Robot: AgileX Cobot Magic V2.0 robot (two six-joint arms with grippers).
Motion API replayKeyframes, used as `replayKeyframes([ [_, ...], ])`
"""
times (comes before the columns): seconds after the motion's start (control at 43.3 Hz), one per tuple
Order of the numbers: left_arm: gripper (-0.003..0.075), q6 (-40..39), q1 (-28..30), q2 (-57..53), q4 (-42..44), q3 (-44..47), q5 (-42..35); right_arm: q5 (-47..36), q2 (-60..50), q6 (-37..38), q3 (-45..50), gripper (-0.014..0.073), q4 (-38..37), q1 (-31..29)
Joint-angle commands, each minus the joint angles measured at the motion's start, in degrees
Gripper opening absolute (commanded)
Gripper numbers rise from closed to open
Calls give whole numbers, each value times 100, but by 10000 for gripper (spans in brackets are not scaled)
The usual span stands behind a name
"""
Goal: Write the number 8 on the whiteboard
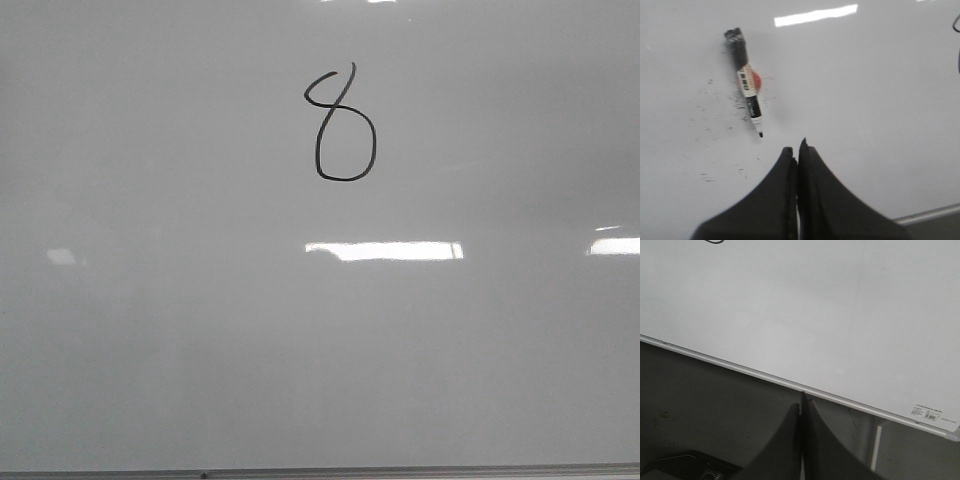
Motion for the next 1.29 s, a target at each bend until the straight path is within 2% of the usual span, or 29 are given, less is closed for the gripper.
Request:
replayKeyframes([
  [0.0,-20,-7,319,-535,-64,414,-930,-316,33,-61,-145,-109,-120,-45],
  [0.254,-20,-7,784,-2125,-64,2130,-2237,-316,33,-61,-145,-109,-120,-45],
  [0.554,-20,-7,1023,-3050,-137,3315,-3045,-316,33,-61,-145,-109,-120,-45],
  [0.83,-20,-7,1023,-3081,-147,3806,-3959,-314,39,-61,-145,-109,-120,-45],
  [1.269,-20,-7,1023,-3070,-213,3806,-3940,-314,39,-61,-145,-109,-120,-45],
])
